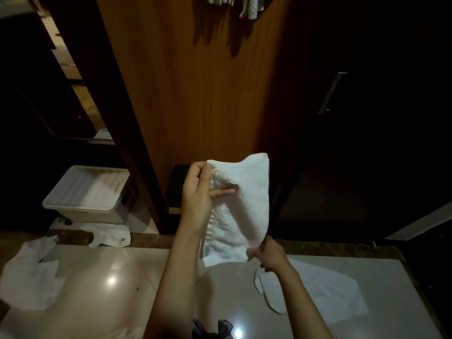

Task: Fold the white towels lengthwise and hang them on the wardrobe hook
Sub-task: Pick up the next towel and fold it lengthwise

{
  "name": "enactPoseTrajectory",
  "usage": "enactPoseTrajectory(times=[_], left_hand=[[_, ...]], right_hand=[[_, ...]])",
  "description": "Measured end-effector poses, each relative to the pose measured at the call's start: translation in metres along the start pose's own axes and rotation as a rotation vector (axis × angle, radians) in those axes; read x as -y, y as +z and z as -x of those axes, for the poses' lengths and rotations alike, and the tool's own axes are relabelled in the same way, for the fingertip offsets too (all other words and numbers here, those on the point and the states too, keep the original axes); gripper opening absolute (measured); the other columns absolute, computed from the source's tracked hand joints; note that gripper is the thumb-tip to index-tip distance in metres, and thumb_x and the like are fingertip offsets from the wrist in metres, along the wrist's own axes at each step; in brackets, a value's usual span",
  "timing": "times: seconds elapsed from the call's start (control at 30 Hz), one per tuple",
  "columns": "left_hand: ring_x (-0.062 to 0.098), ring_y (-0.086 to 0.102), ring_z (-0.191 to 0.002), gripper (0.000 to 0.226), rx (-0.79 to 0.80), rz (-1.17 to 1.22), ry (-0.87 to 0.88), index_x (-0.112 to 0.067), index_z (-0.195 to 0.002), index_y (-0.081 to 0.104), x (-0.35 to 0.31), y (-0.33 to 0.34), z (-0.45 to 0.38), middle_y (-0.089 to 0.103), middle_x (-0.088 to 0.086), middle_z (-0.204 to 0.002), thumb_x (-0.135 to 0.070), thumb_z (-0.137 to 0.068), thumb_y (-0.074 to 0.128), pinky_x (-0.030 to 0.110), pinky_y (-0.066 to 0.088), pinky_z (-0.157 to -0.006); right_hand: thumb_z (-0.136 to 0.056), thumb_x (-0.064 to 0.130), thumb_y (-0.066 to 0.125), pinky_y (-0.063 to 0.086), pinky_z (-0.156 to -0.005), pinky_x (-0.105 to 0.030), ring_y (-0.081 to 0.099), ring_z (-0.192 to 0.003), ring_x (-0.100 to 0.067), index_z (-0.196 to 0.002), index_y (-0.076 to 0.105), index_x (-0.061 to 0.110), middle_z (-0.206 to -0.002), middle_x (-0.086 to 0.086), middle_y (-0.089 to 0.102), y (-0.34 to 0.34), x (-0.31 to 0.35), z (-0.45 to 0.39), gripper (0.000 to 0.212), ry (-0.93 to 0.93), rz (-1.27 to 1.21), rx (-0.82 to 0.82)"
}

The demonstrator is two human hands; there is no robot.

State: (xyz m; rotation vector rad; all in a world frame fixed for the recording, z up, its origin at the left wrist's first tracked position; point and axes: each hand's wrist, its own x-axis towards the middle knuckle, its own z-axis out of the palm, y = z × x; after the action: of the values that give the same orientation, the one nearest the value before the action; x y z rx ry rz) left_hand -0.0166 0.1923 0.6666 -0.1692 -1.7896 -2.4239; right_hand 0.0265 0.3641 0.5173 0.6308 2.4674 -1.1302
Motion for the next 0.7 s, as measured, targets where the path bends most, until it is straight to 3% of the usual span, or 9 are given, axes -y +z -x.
enactPoseTrajectory(times=[0.07,0.1,0.13,0.2,0.27,0.33,0.43,0.57,0.7], left_hand=[[0.013,0.067,-0.070,0.021,0.048,-0.025,-0.015,-0.014,-0.090,0.052,0.001,0.000,-0.001,0.052,0.015,-0.092,-0.021,-0.101,0.036,0.023,0.056,-0.057],[0.014,0.066,-0.071,0.020,0.064,-0.034,-0.020,-0.013,-0.090,0.051,0.001,0.000,-0.001,0.052,0.016,-0.091,-0.021,-0.101,0.036,0.024,0.056,-0.057],[0.016,0.065,-0.072,0.020,0.072,-0.043,-0.022,-0.013,-0.090,0.051,0.001,-0.001,-0.002,0.053,0.016,-0.091,-0.020,-0.101,0.035,0.024,0.056,-0.058],[0.019,0.064,-0.075,0.020,0.069,-0.059,-0.028,-0.012,-0.090,0.051,0.002,-0.002,-0.003,0.053,0.017,-0.093,-0.019,-0.101,0.035,0.025,0.056,-0.058],[0.021,0.063,-0.081,0.020,0.047,-0.069,-0.037,-0.012,-0.090,0.051,0.002,-0.004,-0.004,0.053,0.021,-0.097,-0.018,-0.101,0.036,0.024,0.056,-0.058],[0.024,0.062,-0.085,0.020,0.036,-0.081,-0.037,-0.012,-0.090,0.051,0.001,-0.005,-0.005,0.052,0.026,-0.102,-0.018,-0.101,0.036,0.024,0.056,-0.059],[0.021,0.061,-0.089,0.018,0.039,-0.090,-0.040,-0.011,-0.091,0.051,-0.001,-0.006,-0.006,0.050,0.022,-0.101,-0.016,-0.100,0.037,0.024,0.056,-0.063],[0.024,0.061,-0.090,0.012,0.034,-0.060,-0.047,-0.008,-0.094,0.049,0.001,-0.005,-0.005,0.048,0.017,-0.095,-0.015,-0.099,0.040,0.021,0.055,-0.071],[0.032,0.062,-0.097,0.005,0.038,0.005,-0.095,-0.011,-0.095,0.050,0.002,-0.001,-0.002,0.053,0.021,-0.092,-0.010,-0.097,0.046,0.024,0.055,-0.079]], right_hand=[[-0.083,0.012,0.062,0.045,-0.078,-0.026,0.058,-0.107,-0.024,-0.123,0.055,0.015,-0.121,-0.006,0.061,-0.017,0.015,-0.001,0.041,-0.123,-0.021,-0.045],[-0.087,0.007,0.056,0.045,-0.084,-0.027,0.056,-0.114,-0.024,-0.124,0.056,0.015,-0.125,-0.007,0.060,-0.028,0.027,0.003,0.038,-0.208,-0.165,-0.078],[-0.090,0.002,0.051,0.048,-0.085,-0.026,0.056,-0.114,-0.023,-0.121,0.059,0.017,-0.124,-0.006,0.062,-0.040,0.041,0.008,0.035,-0.283,-0.365,-0.087],[-0.088,-0.003,0.047,0.051,-0.074,-0.018,0.062,-0.102,-0.018,-0.103,0.066,0.024,-0.104,0.004,0.070,-0.066,0.067,0.023,0.036,-0.416,-0.696,-0.070],[-0.082,0.003,0.049,0.051,-0.069,-0.015,0.065,-0.092,-0.012,-0.097,0.068,0.027,-0.094,0.009,0.072,-0.087,0.082,0.036,0.034,-0.606,-0.803,-0.061],[-0.083,0.012,0.055,0.052,-0.074,-0.017,0.065,-0.096,-0.011,-0.103,0.067,0.027,-0.100,0.007,0.071,-0.099,0.091,0.049,0.028,-0.752,-0.790,-0.059],[-0.078,0.023,0.073,0.052,-0.068,-0.016,0.067,-0.090,-0.008,-0.097,0.068,0.026,-0.096,0.007,0.071,-0.104,0.100,0.058,0.020,-0.778,-0.711,-0.165],[-0.082,0.023,0.070,0.050,-0.060,-0.014,0.064,-0.079,-0.001,-0.084,0.068,0.026,-0.082,0.011,0.068,-0.103,0.105,0.065,0.005,-0.723,-0.478,-0.368],[-0.087,0.024,0.064,0.047,-0.068,-0.007,0.056,-0.086,0.010,-0.101,0.056,0.028,-0.089,0.026,0.055,-0.107,0.108,0.072,0.017,-0.773,-0.106,-0.436]])
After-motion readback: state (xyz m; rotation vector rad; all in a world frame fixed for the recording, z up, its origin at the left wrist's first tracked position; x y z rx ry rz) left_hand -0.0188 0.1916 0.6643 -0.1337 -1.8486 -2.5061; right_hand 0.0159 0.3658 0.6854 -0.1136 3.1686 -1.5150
